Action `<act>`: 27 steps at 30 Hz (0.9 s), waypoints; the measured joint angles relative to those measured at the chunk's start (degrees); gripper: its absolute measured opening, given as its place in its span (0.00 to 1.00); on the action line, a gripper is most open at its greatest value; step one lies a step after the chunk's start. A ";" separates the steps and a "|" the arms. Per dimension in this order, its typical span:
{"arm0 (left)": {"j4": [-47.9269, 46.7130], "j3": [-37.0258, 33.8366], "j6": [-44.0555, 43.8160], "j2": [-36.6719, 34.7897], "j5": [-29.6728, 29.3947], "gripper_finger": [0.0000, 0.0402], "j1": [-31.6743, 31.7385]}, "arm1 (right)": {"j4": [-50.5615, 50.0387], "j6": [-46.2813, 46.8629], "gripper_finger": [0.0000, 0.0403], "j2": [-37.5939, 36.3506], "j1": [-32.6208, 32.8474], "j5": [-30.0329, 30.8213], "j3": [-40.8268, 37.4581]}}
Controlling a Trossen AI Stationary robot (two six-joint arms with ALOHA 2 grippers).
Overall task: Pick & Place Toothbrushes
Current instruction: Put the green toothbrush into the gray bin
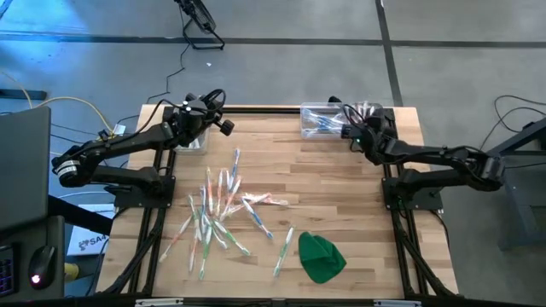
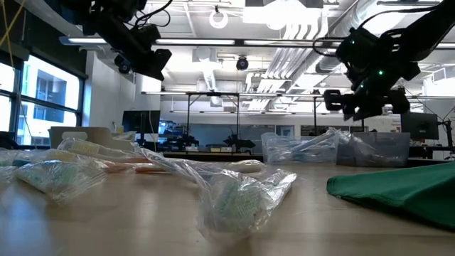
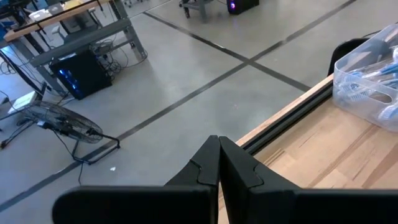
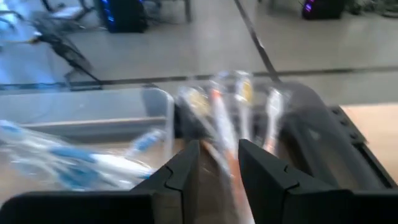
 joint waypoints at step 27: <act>0.02 0.00 -0.35 0.00 2.20 0.00 -0.02 | 27.25 -30.07 0.19 -0.09 8.47 -16.07 0.02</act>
